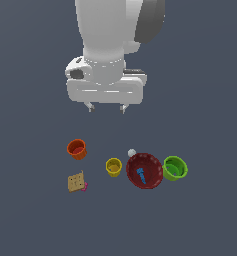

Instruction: Pick up a designated object from a clutter of objects.

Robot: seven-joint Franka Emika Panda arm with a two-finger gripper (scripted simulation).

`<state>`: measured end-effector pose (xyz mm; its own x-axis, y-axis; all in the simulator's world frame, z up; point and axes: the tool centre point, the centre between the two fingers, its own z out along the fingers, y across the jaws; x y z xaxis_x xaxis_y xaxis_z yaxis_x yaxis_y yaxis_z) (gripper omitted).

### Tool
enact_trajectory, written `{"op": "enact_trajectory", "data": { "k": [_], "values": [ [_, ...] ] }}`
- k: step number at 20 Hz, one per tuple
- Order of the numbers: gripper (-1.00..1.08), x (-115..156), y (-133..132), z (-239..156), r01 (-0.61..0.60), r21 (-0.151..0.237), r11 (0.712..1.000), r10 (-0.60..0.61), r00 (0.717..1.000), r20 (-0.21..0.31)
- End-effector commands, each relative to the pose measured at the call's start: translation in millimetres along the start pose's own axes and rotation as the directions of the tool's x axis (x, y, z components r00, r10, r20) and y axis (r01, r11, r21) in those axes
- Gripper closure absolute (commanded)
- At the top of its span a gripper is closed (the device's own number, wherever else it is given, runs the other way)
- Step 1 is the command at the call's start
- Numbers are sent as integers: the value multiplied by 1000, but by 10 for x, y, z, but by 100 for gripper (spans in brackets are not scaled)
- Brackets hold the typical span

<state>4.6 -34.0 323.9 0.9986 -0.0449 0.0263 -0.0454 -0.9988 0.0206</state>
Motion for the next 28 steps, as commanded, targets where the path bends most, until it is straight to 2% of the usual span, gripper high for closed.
{"op": "enact_trajectory", "data": {
  "k": [1,17,28],
  "values": [
    [-92,0,0,0,0,0,1000,0,1000,0],
    [-92,-47,-88,30,51,12,999,-51,999,17],
    [-92,249,77,287,94,17,995,-94,995,17]
  ]
}}
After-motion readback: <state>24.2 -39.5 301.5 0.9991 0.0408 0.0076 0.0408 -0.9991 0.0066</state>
